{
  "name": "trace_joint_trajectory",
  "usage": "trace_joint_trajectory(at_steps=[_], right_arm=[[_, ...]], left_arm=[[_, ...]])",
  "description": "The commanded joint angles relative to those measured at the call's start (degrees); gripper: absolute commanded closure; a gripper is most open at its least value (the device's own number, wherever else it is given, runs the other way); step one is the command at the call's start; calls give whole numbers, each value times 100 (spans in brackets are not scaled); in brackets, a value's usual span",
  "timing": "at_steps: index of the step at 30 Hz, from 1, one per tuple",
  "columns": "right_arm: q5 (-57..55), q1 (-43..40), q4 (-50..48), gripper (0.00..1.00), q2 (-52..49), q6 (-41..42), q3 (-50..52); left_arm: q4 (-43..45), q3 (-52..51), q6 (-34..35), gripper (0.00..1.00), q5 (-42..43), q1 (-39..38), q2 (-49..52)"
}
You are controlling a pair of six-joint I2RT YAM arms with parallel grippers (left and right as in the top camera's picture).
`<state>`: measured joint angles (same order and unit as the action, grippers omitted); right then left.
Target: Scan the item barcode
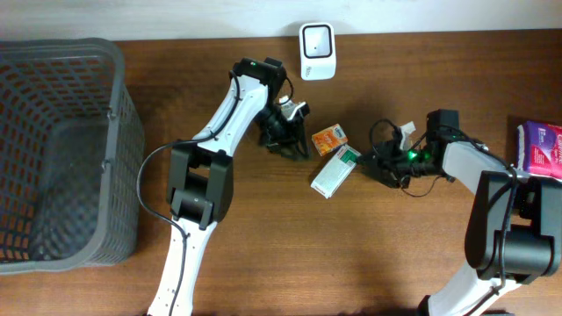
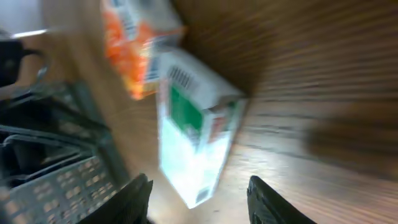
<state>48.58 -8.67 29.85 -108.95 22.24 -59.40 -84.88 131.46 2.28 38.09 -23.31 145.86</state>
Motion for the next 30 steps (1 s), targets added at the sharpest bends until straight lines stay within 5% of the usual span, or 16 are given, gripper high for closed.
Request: trace_joint_trajectory(at_steps=[1, 3, 8, 12, 17, 23, 26, 29, 30], right_arm=[[-859, -33, -111, 41, -17, -68, -20], [-1156, -26, -295, 41, -17, 426, -20], [-1484, 470, -1113, 42, -17, -752, -94], [-3442, 1309, -48, 42, -17, -1801, -1134], [-3530, 1692, 52, 60, -321, -2179, -1132], [-3209, 1692, 2459, 62, -129, -1834, -1410], [-3233, 1692, 4461, 53, -101, -1965, -2586], [-3230, 1696, 3963, 38, -105, -3292, -2975], [-3202, 1711, 3591, 20, -133, -3574, -2918]], left_arm=[[2, -7, 199, 62, -1182, -354, 138], [127, -7, 1272, 64, -2415, -579, 157], [26, -9, 1493, 66, -2872, -555, 157], [-31, -9, 1506, 56, -2959, -544, 157], [-149, -7, 1506, 56, -2957, -544, 157], [-219, -7, 1504, 56, -2959, -544, 157], [-221, -9, 1504, 55, -2959, -544, 157], [-223, -7, 1504, 55, -2959, -544, 157], [-221, -9, 1504, 55, -2959, -544, 157]])
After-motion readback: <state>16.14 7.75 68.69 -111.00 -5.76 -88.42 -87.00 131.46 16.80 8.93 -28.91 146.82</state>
